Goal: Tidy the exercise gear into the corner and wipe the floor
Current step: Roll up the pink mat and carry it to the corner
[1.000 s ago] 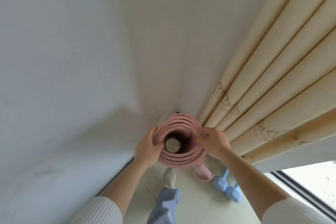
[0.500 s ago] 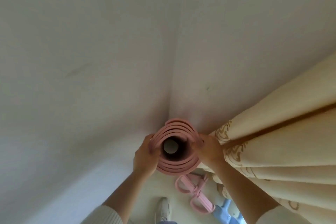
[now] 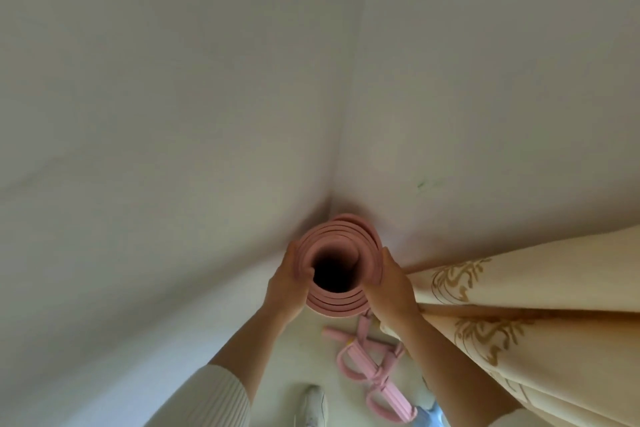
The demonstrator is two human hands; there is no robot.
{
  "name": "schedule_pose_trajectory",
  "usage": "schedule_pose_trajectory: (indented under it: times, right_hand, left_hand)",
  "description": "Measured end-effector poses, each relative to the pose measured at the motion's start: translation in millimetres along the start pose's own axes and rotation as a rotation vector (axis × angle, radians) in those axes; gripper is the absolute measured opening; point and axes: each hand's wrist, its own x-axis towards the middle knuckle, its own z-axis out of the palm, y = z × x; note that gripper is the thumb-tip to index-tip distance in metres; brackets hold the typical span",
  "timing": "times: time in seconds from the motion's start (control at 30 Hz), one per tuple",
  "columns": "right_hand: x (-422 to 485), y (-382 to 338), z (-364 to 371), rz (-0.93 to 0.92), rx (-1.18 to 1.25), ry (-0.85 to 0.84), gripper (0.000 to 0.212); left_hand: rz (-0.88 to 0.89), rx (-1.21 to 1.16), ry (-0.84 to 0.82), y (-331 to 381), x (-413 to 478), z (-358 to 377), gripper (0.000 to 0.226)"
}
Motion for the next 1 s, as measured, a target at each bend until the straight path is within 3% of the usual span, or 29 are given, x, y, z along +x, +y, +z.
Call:
schedule_pose_trajectory:
  times: [0.17,0.33,0.53,0.8,1.0]
  right_hand:
    - [1.0,-3.2,7.1,-0.004,-0.111,-0.083,0.048]
    - [-36.7,-21.8,-3.1,-0.144,-0.164,-0.078,0.036]
    - [-109.3,-26.8,-17.5,-0.255,-0.349,-0.234,0.062]
    - [-280.9,3.0,-16.8,-0.517,-0.501,-0.446,0.045]
    - [-426.3,11.2,8.8,-0.829,-0.711,-0.640,0.057]
  left_hand:
    - [-0.097,0.012,0.053,18.0,-27.5,-4.9,0.064]
    - [-0.031,-0.002,0.129,22.9,-79.9,-13.4,0.054]
    - [-0.063,-0.017,0.211,6.0,-170.6,-12.6,0.058]
    - [-0.114,-0.021,0.536,-64.6,-375.8,25.5,0.053]
    - [-0.300,-0.020,0.734,-135.4,-548.4,46.5,0.051]
